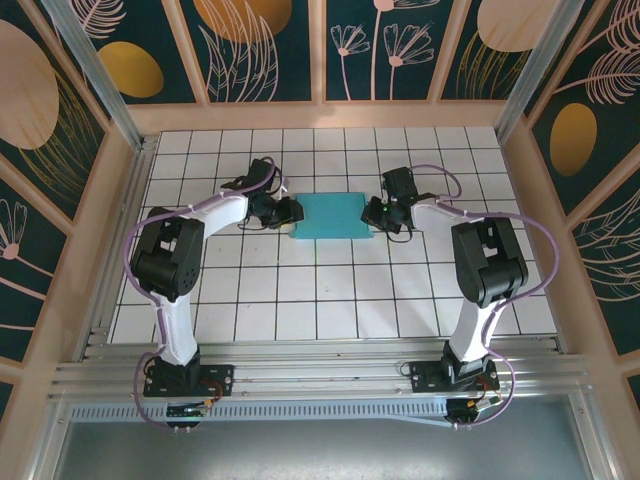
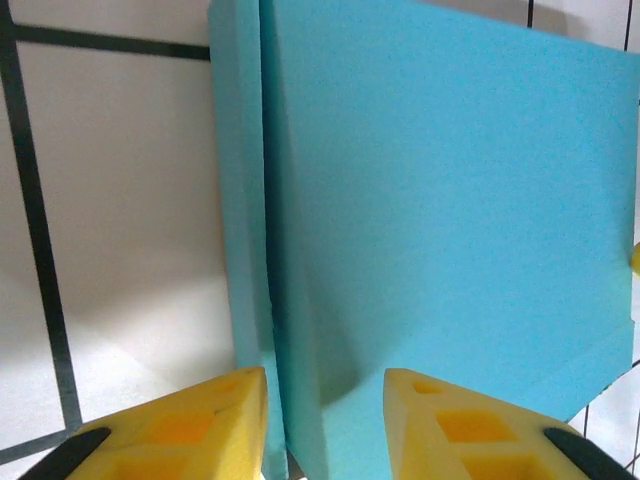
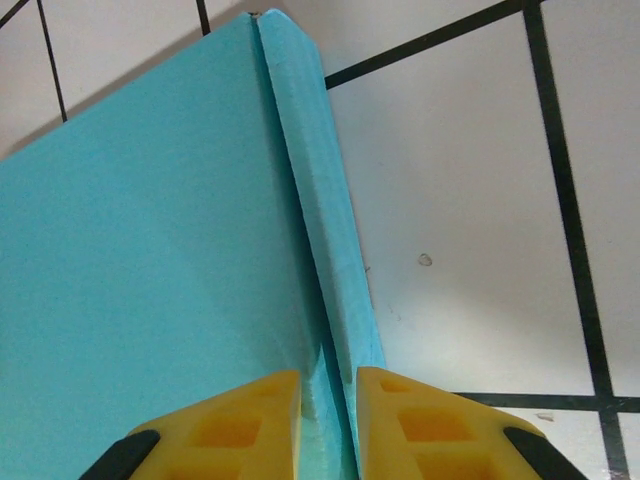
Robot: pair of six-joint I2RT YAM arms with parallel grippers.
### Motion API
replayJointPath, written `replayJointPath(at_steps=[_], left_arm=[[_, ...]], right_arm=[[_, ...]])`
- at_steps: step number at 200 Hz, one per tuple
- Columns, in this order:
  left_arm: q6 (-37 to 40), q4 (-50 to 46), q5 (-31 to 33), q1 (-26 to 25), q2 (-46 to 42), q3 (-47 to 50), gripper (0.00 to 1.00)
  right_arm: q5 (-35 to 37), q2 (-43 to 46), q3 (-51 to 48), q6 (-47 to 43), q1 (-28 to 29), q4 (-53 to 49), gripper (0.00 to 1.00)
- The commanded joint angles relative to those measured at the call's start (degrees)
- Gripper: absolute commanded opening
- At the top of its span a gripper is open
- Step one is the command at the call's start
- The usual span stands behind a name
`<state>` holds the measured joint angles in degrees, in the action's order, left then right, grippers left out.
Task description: Fold the paper box
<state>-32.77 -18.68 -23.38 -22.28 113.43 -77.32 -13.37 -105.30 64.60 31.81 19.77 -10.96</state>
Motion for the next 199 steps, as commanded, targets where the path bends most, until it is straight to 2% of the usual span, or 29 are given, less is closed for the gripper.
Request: replayJointPath(at_steps=[1,33,81,117,160,179,199], left_arm=[[1.7,-3.4,1.5,0.0,-0.4,-2.4,0.36],[3.2,-5.7,4.4,0.0,0.2,-4.4,0.37],[3.2,-4.9,2.3,0.0,3.4,-4.3,0.38],[4.0,-4.5,2.5,0.0,5.3,-2.1,0.36],[2.0,1.6,-0.6,0.0,6.9,4.6,0.22],[2.2,1.7,-0.6,0.0,5.6,4.7,0.22],[2.3,0.9,0.0,0.0,3.0,3.1,0.27]], right_arm=[[2.8,-1.3,-0.2,-1.4,0.0,-2.4,0.22],[0.4,0.9,0.7,-1.1,0.0,-2.5,0.29],[0.4,0.9,0.4,-1.2,-0.5,-1.7,0.39],[-1.6,-1.7,-1.5,-0.5,-0.6,0.4,0.38],[-1.3,-3.0,-3.0,-1.0,-0.6,0.7,0.31],[-1.8,-2.0,-1.6,-1.2,-0.5,-0.6,0.31],[-2.0,0.1,-0.4,-1.1,-0.7,-0.4,0.35]])
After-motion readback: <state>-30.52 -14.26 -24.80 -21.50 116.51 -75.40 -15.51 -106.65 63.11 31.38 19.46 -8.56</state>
